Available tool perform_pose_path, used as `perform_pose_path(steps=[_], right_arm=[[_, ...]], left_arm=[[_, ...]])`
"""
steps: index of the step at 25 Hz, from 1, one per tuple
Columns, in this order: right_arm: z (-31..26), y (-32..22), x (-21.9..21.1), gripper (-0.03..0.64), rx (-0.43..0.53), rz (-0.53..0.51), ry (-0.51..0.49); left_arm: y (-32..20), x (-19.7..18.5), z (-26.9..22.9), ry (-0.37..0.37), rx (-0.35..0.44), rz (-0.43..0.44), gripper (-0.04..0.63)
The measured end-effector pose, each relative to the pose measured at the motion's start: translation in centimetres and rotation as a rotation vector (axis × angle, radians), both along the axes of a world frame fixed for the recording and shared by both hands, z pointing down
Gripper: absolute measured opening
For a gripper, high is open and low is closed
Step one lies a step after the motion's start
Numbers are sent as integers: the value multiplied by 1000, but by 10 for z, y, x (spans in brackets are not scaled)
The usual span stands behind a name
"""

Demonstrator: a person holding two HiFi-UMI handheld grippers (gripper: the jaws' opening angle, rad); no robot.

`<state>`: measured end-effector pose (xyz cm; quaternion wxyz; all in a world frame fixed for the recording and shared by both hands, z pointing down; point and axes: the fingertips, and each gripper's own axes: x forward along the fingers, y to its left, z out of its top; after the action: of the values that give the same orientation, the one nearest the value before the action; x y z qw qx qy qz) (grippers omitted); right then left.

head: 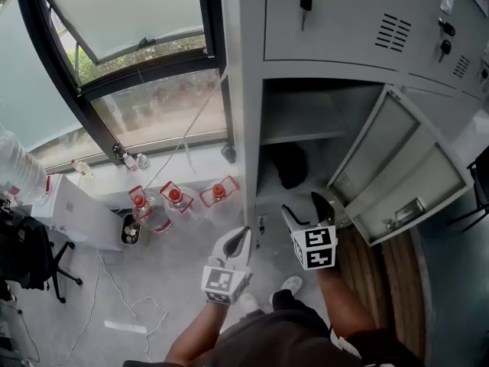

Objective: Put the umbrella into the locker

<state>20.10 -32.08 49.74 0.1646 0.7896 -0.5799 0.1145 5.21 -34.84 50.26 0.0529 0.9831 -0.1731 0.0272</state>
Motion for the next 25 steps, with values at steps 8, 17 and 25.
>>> perform_pose_path(steps=[8, 17, 25], right_arm=[[-5, 57, -21, 167, 25, -6, 16], [-27, 109, -13, 5, 128, -39, 3], [-26, 140, -22, 3, 144, -104, -8]], left_arm=[[38, 21, -15, 14, 24, 53, 5], [82, 23, -29, 6, 49, -12, 5], [101, 8, -27, -17, 54, -107, 5]])
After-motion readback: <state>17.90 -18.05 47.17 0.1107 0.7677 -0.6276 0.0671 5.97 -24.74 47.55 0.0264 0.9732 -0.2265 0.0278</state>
